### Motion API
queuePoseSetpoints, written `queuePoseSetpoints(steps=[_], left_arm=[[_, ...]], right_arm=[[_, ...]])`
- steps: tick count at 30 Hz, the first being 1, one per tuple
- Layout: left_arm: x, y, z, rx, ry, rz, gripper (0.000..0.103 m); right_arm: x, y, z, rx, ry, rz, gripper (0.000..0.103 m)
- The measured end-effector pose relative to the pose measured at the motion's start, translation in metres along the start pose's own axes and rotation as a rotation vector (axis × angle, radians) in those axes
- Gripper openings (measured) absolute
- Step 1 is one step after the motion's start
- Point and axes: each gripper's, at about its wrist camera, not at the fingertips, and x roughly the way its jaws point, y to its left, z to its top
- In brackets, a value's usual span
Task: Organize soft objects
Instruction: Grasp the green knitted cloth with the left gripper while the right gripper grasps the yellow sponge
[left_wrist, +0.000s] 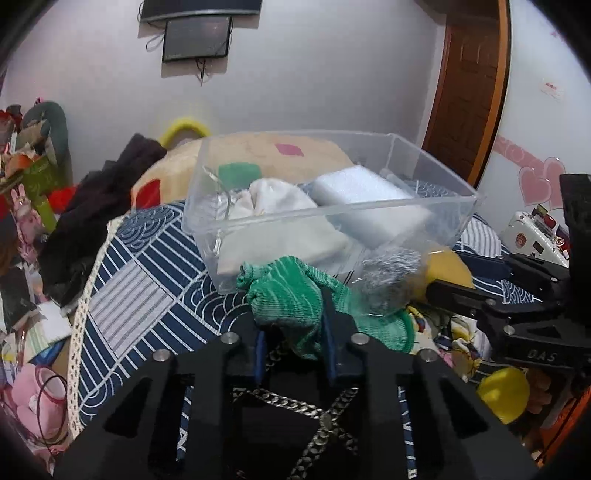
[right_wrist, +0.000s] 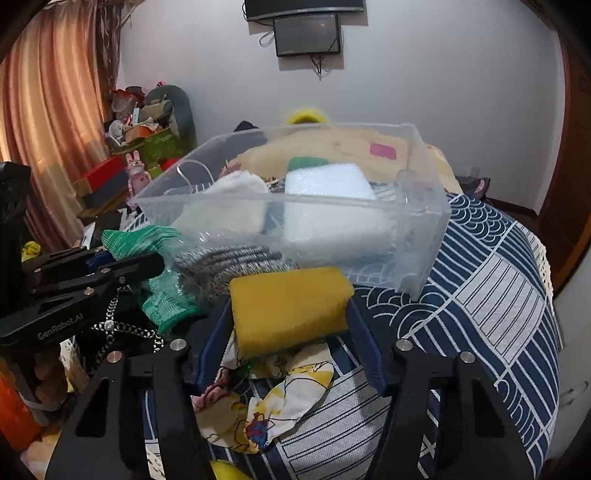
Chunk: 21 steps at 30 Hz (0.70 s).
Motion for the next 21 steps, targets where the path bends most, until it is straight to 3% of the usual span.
queuePoseSetpoints(steps=[21], left_arm=[[-0.083,-0.001,0.024,-0.001,-0.217,0.007,0.015]], right_arm=[[-0.061,0.007,0.022,-0.004,-0.184,-0.076,0.056]])
